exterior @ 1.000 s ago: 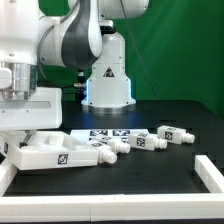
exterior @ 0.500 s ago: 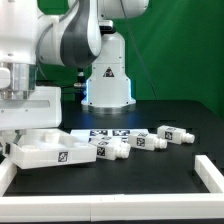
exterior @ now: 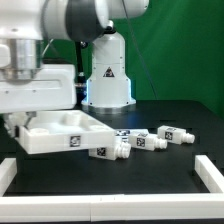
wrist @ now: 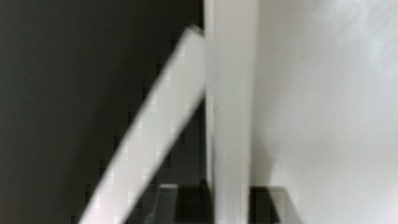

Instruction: Assemble one leg

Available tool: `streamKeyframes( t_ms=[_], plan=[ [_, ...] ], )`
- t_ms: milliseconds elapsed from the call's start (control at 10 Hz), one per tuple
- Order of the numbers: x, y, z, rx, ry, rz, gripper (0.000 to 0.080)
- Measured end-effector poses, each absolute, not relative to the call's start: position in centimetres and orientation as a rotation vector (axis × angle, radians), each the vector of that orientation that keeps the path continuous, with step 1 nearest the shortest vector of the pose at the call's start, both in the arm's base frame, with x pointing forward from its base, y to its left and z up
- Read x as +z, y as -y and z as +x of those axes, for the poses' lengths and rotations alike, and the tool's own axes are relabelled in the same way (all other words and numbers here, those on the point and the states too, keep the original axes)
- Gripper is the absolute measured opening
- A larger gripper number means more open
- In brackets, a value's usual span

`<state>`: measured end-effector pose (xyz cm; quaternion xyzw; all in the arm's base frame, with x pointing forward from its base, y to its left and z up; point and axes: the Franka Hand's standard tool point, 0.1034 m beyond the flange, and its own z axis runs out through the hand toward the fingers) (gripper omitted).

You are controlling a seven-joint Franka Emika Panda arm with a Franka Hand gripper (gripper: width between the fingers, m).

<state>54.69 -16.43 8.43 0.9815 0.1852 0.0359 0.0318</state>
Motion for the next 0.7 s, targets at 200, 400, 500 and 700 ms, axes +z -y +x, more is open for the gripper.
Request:
streamKeyframes(
  t_ms=[200, 400, 500, 700],
  plan=[
    [8.1, 11.1, 57.0, 0.121, -0.273, 3.075, 0.0054],
    [6.4, 7.2, 59.3, 0.123, -0.149, 3.09, 0.0054],
    [5.9, 6.1, 59.4, 0.116, -0.117, 3.094, 0.0054],
    [5.9, 6.1, 59.3, 0.113, -0.15, 3.092, 0.0054]
  ],
)
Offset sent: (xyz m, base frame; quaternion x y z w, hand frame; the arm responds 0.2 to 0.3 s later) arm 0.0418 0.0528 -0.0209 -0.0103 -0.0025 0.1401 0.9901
